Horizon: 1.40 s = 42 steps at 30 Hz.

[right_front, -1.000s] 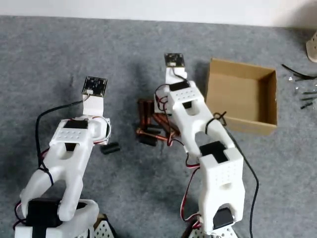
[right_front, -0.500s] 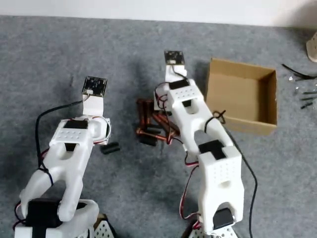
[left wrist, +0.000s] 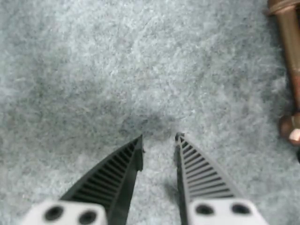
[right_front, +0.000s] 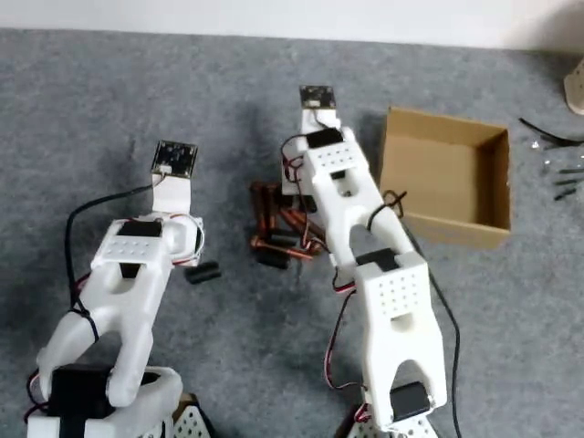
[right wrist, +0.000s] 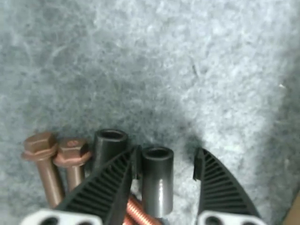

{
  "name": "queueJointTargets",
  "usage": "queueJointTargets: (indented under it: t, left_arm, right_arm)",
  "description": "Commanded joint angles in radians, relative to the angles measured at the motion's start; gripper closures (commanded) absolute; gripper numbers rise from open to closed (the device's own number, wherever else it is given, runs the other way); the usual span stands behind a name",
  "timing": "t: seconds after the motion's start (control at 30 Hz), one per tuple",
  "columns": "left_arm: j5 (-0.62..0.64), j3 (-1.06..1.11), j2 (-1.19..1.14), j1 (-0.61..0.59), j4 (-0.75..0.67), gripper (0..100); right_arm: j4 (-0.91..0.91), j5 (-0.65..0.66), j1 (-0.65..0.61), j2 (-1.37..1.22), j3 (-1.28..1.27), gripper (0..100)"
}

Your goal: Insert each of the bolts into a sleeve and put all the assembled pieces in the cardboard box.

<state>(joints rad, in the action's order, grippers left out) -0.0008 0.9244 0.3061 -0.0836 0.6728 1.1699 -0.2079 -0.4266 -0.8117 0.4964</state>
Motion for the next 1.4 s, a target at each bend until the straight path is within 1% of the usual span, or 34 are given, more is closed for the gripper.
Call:
queueJointTargets:
  t: [0.0, 0.07, 0.17, 0.23, 0.27, 0.43, 0.63, 0.73, 0.87, 1.17, 1.37]
  left_arm:
    - [0.008, -0.004, 0.004, -0.005, -0.015, 88]
    - [0.008, -0.004, 0.004, -0.005, -0.015, 88]
    - [0.008, -0.004, 0.004, -0.007, -0.015, 88]
    - [0.008, -0.004, 0.004, -0.007, -0.015, 88]
    - [0.008, -0.004, 0.004, -0.007, -0.015, 88]
    - [0.008, -0.004, 0.004, -0.007, -0.015, 88]
    - [0.008, -0.004, 0.004, -0.007, -0.015, 88]
    - [0.008, -0.004, 0.004, -0.007, -0.015, 88]
    - [0.008, -0.005, 0.004, -0.007, -0.015, 88]
    - [0.008, -0.005, 0.004, -0.007, -0.015, 88]
    - [0.008, -0.005, 0.004, -0.007, -0.015, 88]
  right_arm:
    - [0.067, -0.005, 0.005, -0.010, 0.005, 83.3]
    - [0.093, -0.005, 0.002, -0.008, 0.005, 86.5]
    - [0.101, 0.005, -0.001, -0.010, 0.005, 99.8]
    - [0.101, 0.052, -0.002, -0.010, 0.002, 98.6]
    - [0.101, 0.061, -0.002, -0.012, 0.002, 99.5]
    - [0.127, 0.068, -0.001, 0.004, 0.005, 99.4]
    - [0.150, 0.074, 0.004, 0.163, -0.015, 99.4]
    - [0.140, 0.118, 0.004, 0.255, -0.111, 99.4]
    - [0.051, 0.124, 0.004, 0.407, -0.280, 99.4]
    - [-0.232, 0.126, 0.004, 0.858, -0.800, 99.4]
    - [-0.412, 0.201, 0.004, 1.161, -1.144, 99.4]
